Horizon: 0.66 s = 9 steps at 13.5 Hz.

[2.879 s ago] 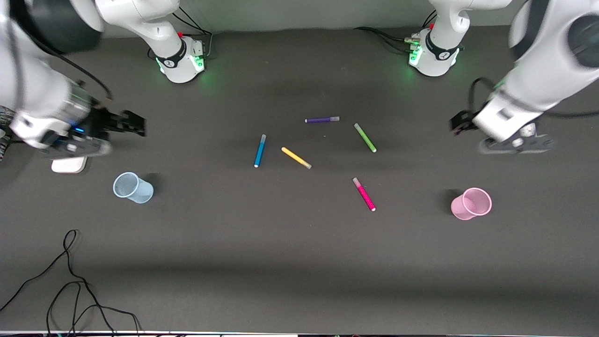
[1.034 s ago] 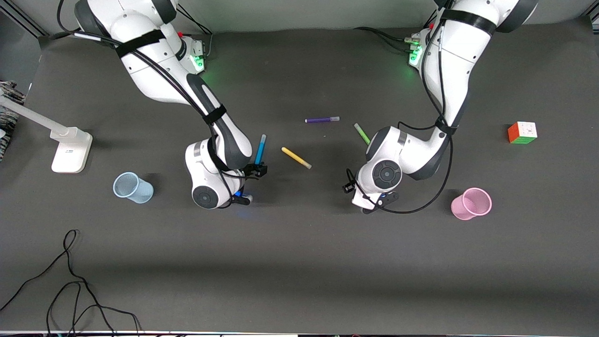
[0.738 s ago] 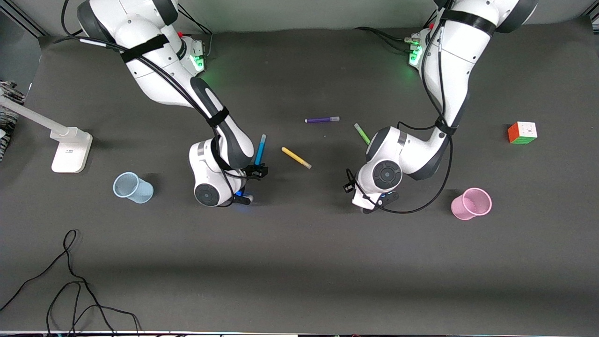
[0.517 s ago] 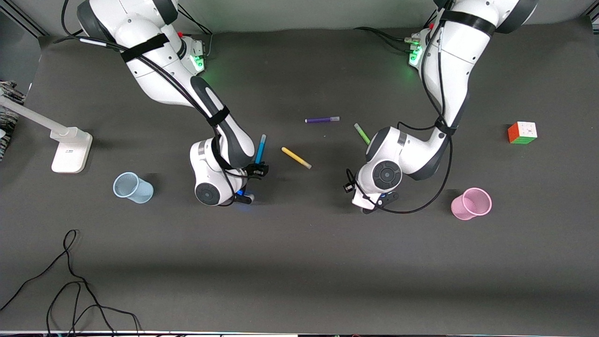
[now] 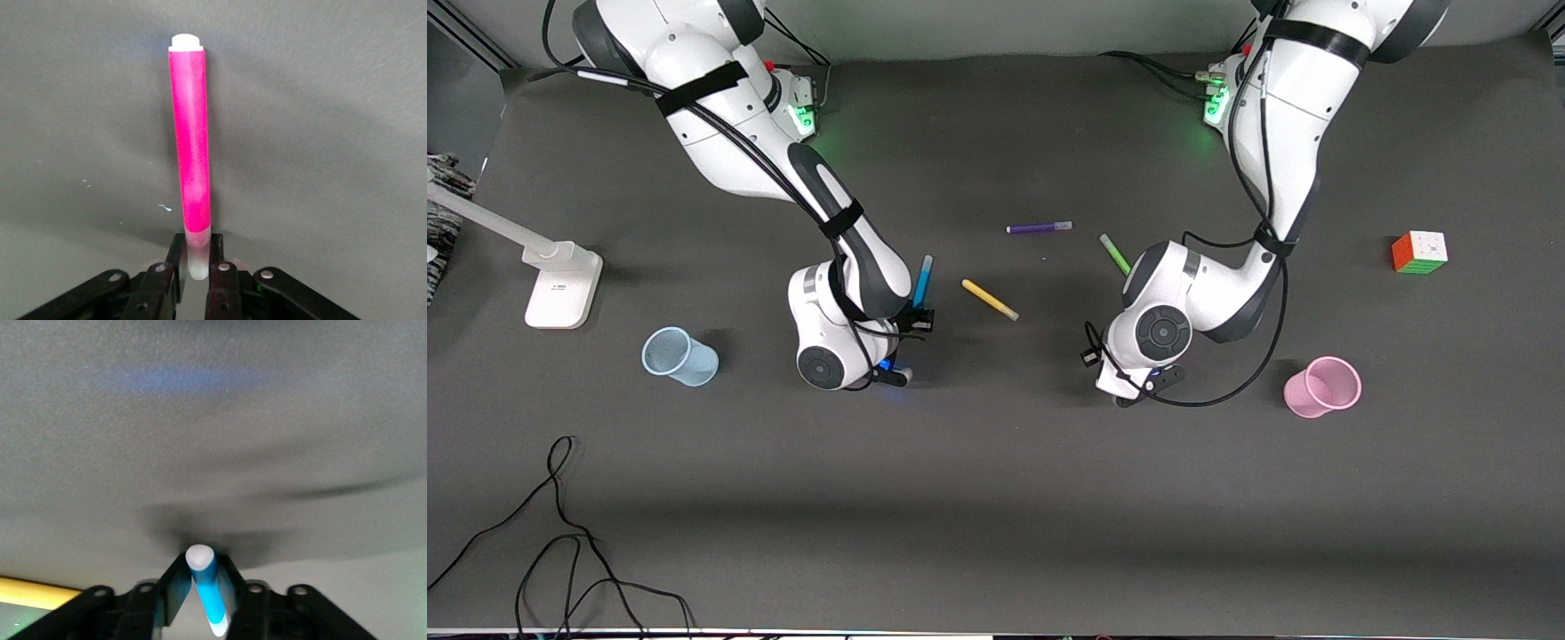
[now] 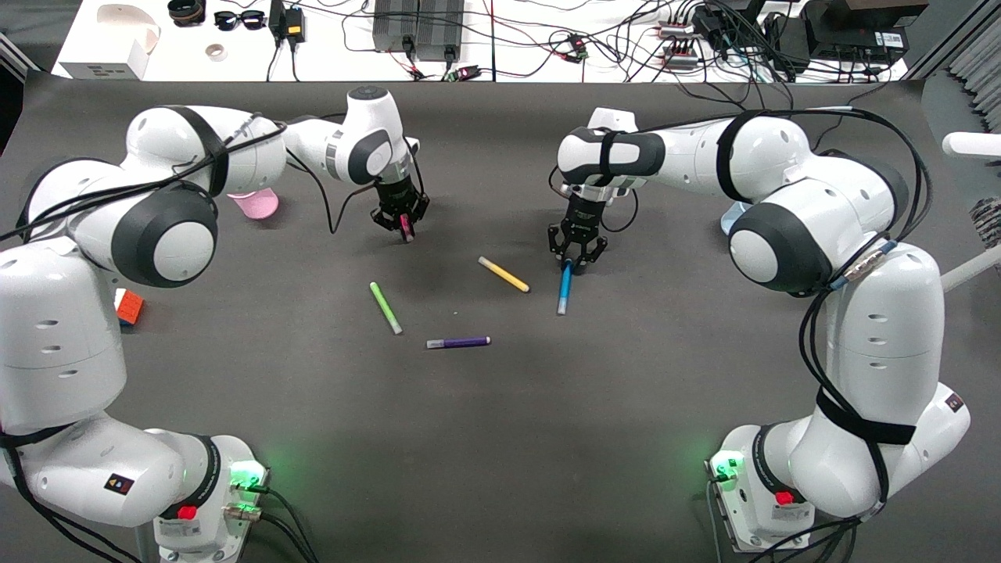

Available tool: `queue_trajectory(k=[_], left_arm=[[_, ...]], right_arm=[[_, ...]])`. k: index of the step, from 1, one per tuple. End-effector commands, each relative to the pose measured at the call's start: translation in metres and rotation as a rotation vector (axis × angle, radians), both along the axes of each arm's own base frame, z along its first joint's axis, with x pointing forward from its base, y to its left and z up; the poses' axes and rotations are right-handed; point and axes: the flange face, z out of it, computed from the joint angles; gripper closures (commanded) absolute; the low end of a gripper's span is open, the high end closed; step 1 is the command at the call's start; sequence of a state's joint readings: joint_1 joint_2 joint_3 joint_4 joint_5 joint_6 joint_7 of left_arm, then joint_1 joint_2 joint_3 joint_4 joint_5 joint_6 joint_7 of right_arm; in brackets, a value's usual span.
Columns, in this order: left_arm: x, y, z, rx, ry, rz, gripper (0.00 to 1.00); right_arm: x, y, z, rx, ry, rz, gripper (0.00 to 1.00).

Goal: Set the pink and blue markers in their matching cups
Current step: 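Grasp the blue marker with the right gripper while the left gripper grasps the pink marker, then carry the blue marker toward the clear cup while the left gripper carries pink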

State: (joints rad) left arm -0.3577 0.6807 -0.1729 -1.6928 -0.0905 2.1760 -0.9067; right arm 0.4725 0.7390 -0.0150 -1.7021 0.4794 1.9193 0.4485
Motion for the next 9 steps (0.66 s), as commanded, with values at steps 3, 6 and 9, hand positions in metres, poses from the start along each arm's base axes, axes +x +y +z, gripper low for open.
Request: queue_trajectory(k=[3,6,9], left_arm=[[0.038,0.052,0.135,0.043,0.138,0.018,1.0],[0.051,0.102,0.202,0.049,0.216,0.028,1.0],[0.064,0.208,0.236,-0.174,0.352,0.042,1.0]], right_arm=[[-0.002,0.003,0.028,0.016,0.006,-0.028,0.96],[0.003,0.005,0.069,0.037,-0.033,-0.014,0.98],[0.016,-0.022,0.127,0.025,-0.127,0.005,0.99]])
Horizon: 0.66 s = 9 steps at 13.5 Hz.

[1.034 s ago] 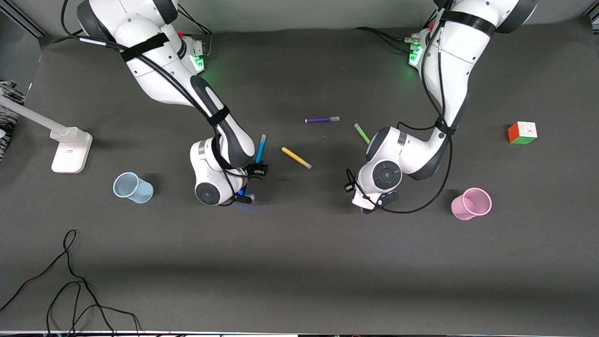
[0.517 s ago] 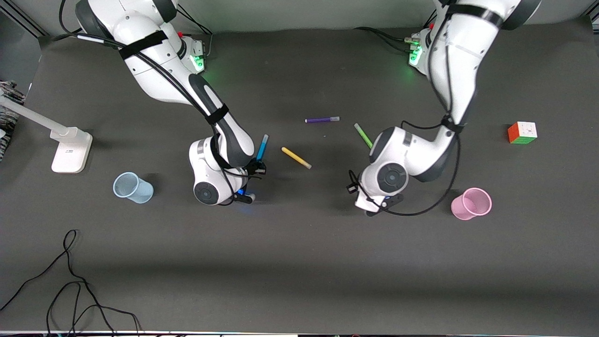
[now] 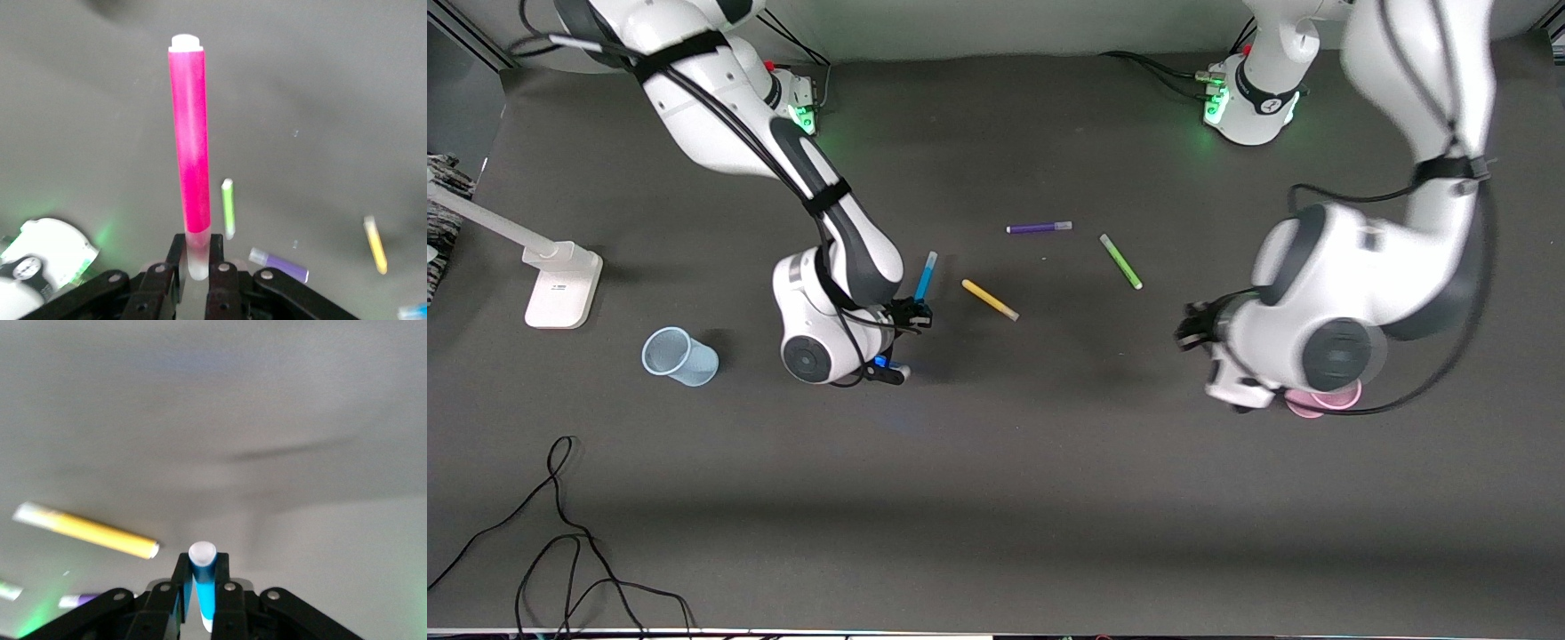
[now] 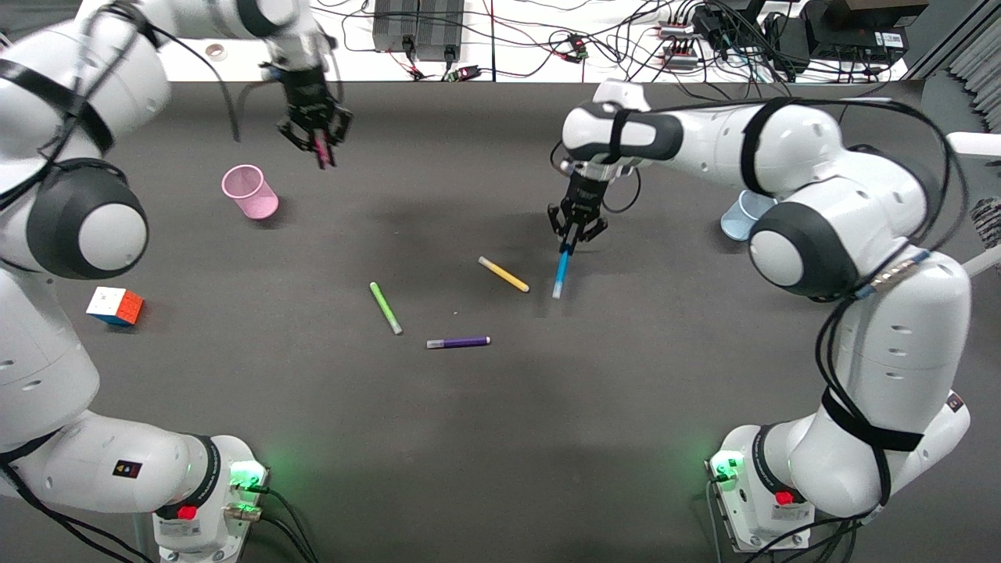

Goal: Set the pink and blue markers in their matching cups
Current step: 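Carry the blue marker toward the clear cup while the left gripper carries pink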

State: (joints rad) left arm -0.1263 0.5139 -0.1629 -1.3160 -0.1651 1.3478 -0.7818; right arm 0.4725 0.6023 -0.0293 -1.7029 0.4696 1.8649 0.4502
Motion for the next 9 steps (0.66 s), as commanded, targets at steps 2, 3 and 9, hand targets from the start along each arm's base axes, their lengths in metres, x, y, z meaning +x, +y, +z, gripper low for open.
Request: queue_trajectory(k=[2,3,9], left_arm=[[0.016,0.141,0.01,-0.297,0.105,0.092,1.0],[0.016,0.168,0.008,-0.349,0.107,0.104,1.0],[0.027,0.298,-0.061,-0.622,0.118,0.309,1.0]], right_arm=[[0.01,-0.048,0.084,-0.048,-0.131,0.006,1.0],[0.015,-0.065,0.105,-0.043,-0.173,0.019,1.0],[0.032,-0.193,0.21,-0.016,-0.409,0.212,1.0]])
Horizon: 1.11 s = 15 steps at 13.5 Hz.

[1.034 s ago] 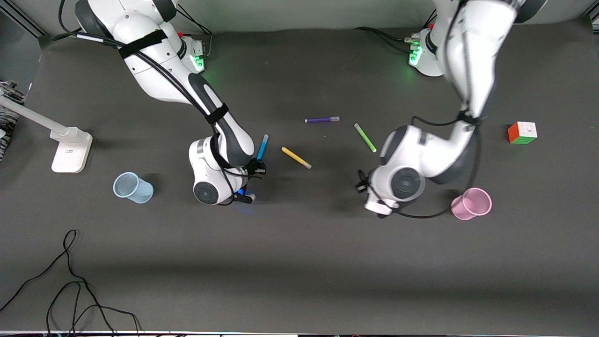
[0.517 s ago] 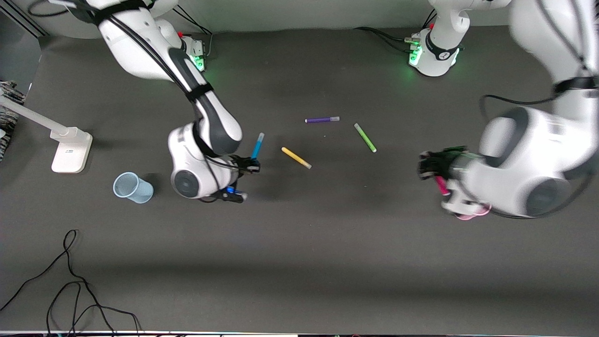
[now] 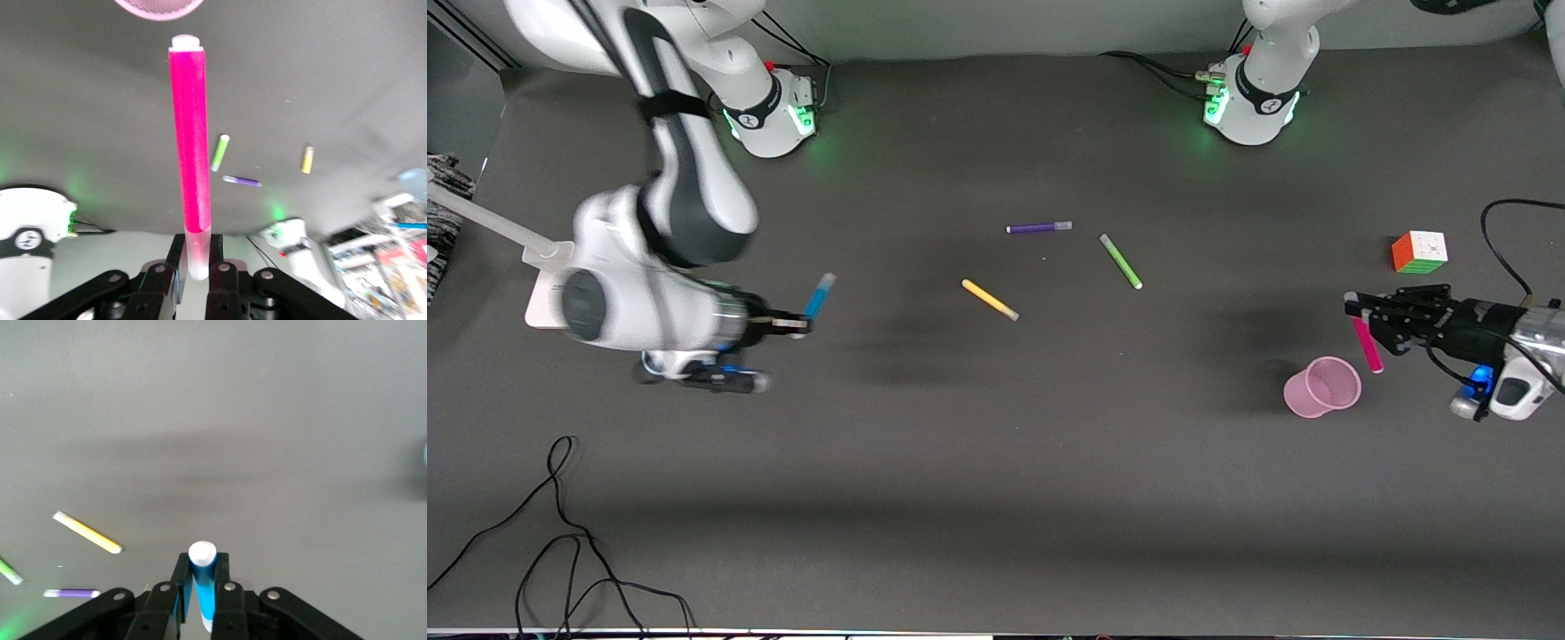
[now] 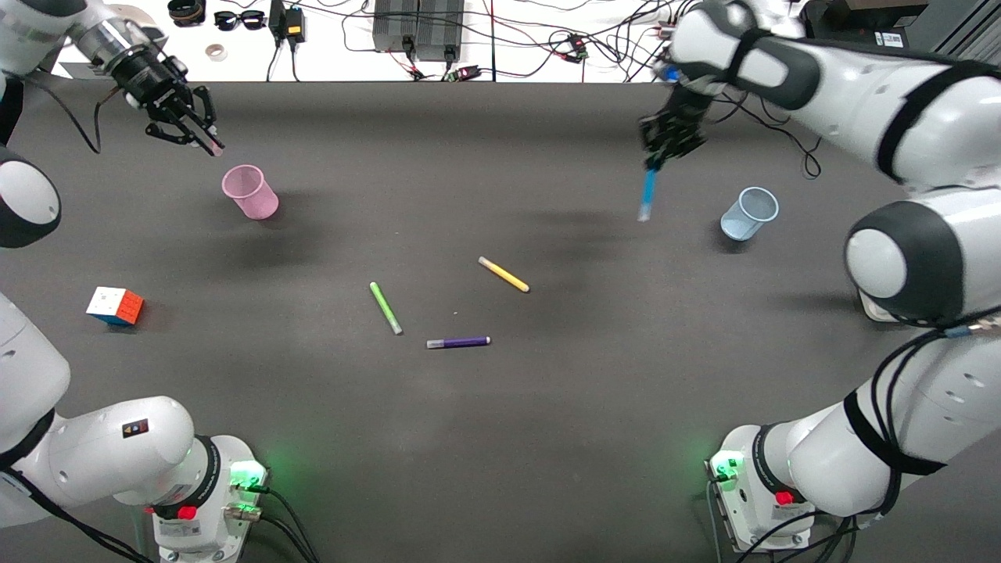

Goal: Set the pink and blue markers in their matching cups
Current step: 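Carry the blue marker toward the clear cup while the left gripper carries pink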

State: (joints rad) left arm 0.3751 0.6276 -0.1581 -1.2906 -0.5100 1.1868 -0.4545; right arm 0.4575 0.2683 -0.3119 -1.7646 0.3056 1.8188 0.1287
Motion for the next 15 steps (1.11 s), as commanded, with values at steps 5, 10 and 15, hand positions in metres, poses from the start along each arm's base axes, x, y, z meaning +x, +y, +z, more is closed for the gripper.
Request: queue_trajectory(k=[5,10,15], left_arm=[[0.021,0.032,-0.07,-0.149,-0.012,0.099,1.0],[0.02,0.031,-0.107,-0.186,0.01,0.103,1.0],[0.012,0.037,-0.131,-0.212,0.052,0.122,0.98]], right_arm=[[-0.036,-0.1,0.061,-0.089,-0.321,0.283,1.0],[-0.047,-0.171,0.024,-0.154,-0.556,0.48,1.0],[-0.063,-0.195,-0.006,-0.191,-0.601,0.489,1.0]])
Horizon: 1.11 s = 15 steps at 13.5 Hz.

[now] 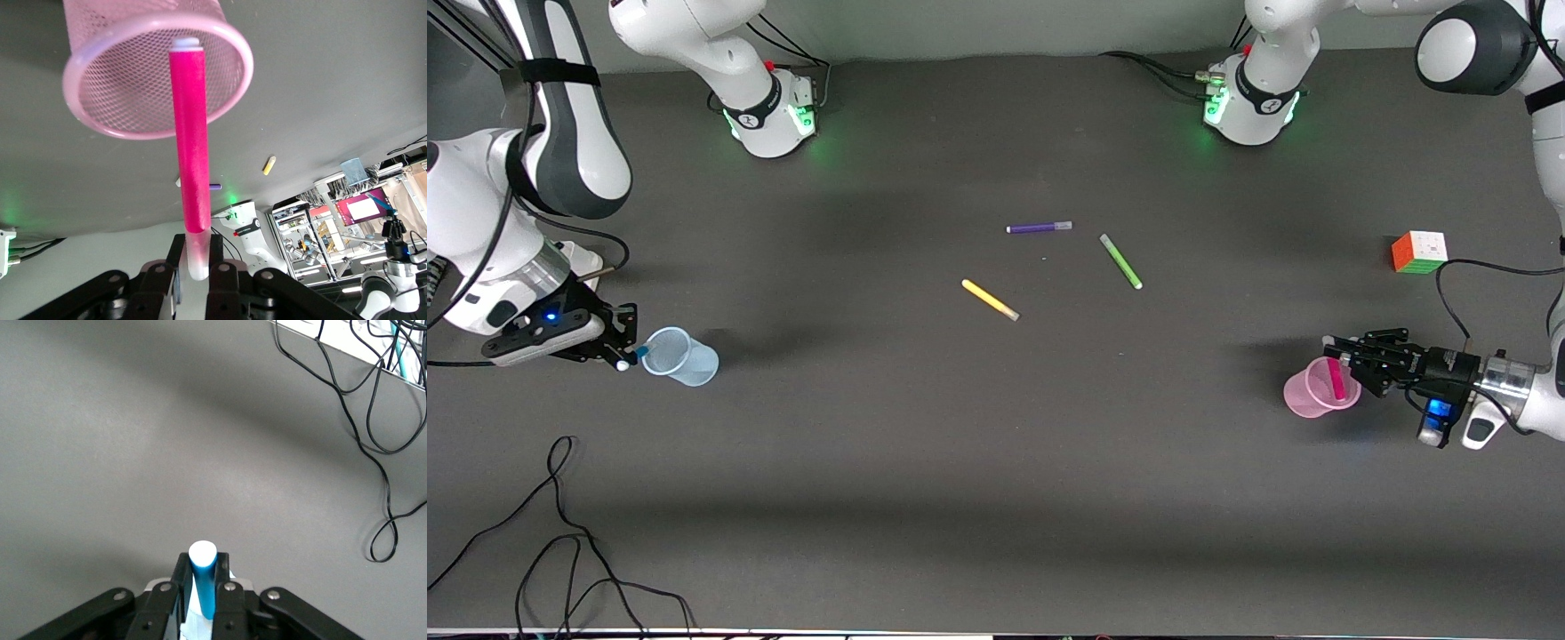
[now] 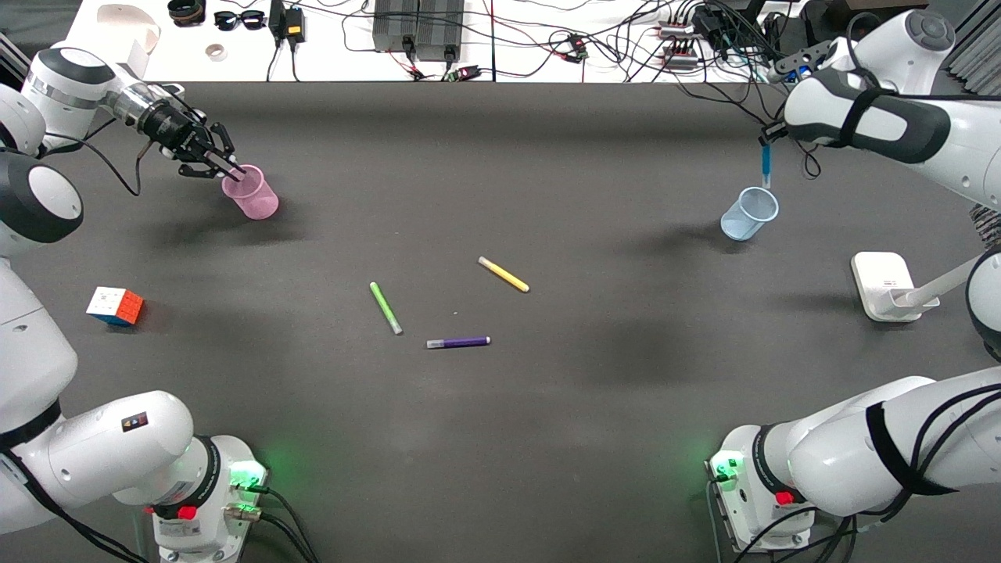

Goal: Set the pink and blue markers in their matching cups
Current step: 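Drop the pink marker into the pink cup while the right gripper lowers blue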

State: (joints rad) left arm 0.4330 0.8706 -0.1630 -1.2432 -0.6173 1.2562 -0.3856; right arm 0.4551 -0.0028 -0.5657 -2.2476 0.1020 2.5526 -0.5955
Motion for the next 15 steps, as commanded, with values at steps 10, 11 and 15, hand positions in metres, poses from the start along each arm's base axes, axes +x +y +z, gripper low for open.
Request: queue_trajectory(k=[10,11,15], left_arm=[[0.013,-0.002,0.072,0.21,-0.145,-0.151,0.02],[0.016,-0.017,0.105,0.322,-0.193,-0.24,0.02],[-0.015,-0.115,0.231,0.675,-0.374,-0.535,0.02]], right_arm=[[-0.027,-0.009,-0.048,-0.001,-0.045,-0.028,1.0],[-0.028,-0.009,-0.051,-0.005,-0.039,-0.023,1.0],[-0.029,-0.01,-0.055,-0.006,-0.03,-0.023,1.0]])
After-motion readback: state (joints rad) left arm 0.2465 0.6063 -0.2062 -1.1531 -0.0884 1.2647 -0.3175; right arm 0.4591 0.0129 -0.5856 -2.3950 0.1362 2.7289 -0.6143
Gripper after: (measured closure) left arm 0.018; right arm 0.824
